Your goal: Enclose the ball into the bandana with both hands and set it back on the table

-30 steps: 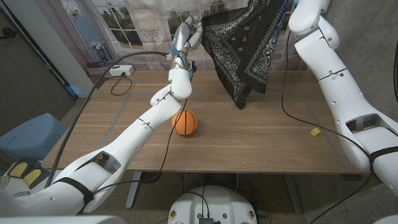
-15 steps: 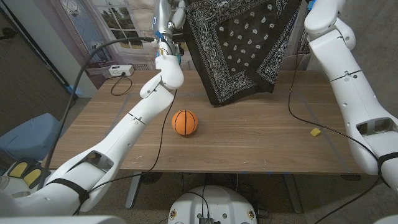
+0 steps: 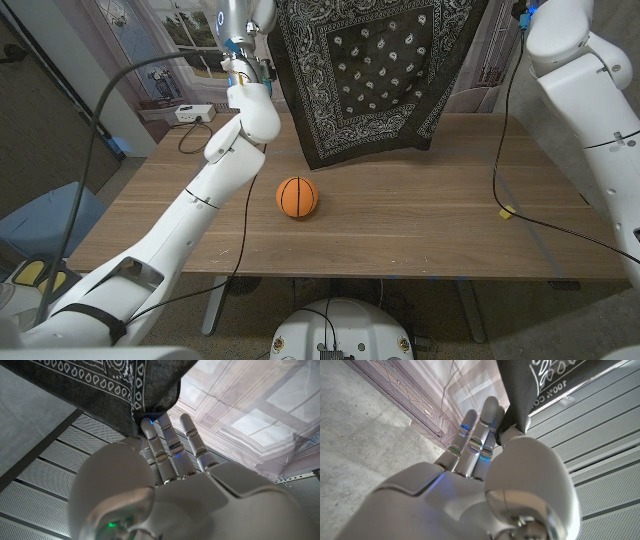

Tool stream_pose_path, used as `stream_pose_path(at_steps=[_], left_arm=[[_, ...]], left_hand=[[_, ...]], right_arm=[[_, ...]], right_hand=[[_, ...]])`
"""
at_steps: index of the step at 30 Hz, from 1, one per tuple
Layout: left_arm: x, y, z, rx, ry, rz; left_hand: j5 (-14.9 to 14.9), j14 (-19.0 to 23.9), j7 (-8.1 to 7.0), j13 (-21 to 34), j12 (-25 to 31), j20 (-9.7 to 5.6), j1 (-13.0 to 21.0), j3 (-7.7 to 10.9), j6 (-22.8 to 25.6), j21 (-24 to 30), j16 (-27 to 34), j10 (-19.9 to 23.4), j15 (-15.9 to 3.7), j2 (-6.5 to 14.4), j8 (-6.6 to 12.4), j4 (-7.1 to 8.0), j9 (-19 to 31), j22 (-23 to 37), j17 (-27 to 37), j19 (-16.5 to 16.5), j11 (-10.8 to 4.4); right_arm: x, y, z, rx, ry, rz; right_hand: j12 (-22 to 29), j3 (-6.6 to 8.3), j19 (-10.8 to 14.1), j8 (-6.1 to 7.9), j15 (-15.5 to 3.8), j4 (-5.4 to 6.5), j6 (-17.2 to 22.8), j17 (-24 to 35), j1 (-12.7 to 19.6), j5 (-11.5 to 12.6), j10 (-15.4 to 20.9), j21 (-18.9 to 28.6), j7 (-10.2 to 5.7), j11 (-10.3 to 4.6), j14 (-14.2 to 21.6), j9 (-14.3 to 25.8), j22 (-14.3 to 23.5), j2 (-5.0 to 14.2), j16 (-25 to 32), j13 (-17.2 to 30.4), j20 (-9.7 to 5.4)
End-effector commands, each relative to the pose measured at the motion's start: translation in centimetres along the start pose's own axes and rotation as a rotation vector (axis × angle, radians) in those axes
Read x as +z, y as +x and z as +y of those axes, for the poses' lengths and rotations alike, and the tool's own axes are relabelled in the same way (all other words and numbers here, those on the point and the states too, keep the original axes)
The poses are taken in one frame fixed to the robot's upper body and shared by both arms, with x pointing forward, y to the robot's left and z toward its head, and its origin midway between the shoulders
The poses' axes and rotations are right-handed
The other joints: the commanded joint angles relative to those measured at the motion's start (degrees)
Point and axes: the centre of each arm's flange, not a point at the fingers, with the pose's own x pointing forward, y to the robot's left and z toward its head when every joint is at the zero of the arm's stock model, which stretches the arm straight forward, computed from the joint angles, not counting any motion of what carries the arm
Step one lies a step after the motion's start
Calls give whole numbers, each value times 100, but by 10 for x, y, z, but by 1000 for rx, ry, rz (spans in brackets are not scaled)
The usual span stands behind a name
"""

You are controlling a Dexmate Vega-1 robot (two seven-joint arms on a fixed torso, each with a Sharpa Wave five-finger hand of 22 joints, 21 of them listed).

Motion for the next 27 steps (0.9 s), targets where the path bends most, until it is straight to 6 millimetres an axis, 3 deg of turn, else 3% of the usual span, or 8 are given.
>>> stream_pose_path(at_steps=[1, 10, 15, 19, 27], left_arm=[[13, -14, 30, 22, 8, -22], [32, -27, 45, 34, 8, -64], [28, -34, 52, 35, 22, -55], [22, -36, 55, 25, 42, -40], [16, -41, 73, 74, 68, -32]], left_hand=[[31, 71, -12, 12, 23, -30, 45, 12, 93, 38, -27, -248, -657, -44, 816, 36, 191, 12, 30, 23, -303], [44, 96, -24, -13, 28, -26, 57, 11, 115, 42, -69, -221, -659, -48, 817, 41, 161, 13, 54, 21, -305], [53, 108, -16, -18, 31, -24, 65, 9, 112, 44, -102, -223, -658, -52, 820, 45, 154, 12, 70, 19, -308], [57, 117, -24, -10, 34, -23, 67, 7, 112, 42, -119, -236, -660, -55, 821, 48, 148, 11, 78, 16, -309], [66, 134, -22, -22, 32, -17, 70, 2, 105, 41, -157, -242, -660, -58, 834, 59, 158, 10, 97, 14, -308]], right_arm=[[24, -41, -2, 96, -19, -14], [31, -75, -7, 148, -17, -22], [30, -88, -2, 150, -18, -18], [34, -92, 4, 167, -32, -24], [36, -80, 31, 223, -8, -30]], right_hand=[[-17, 12, -49, -31, -391, -42, 26, -4, 59, 19, 639, 57, 86, -569, -19, 3, 17, 30, -24, 17, 1], [-19, 1, -56, -41, -392, -52, 44, -11, 76, 8, 647, 86, 97, -566, -2, 29, 15, 26, -19, 44, 9], [-35, 3, -60, -51, -390, -59, 48, -9, 87, 8, 656, 96, 110, -554, -5, 28, 14, 28, -20, 25, 13], [-38, 1, -46, -64, -391, -68, 59, -8, 100, 6, 677, 112, 118, -544, 1, 18, 13, 24, -15, 18, 31], [-61, -10, -67, -89, -386, -78, 68, -29, 117, 3, 700, 127, 140, -541, -1, 17, 10, 25, -22, -2, 38]])
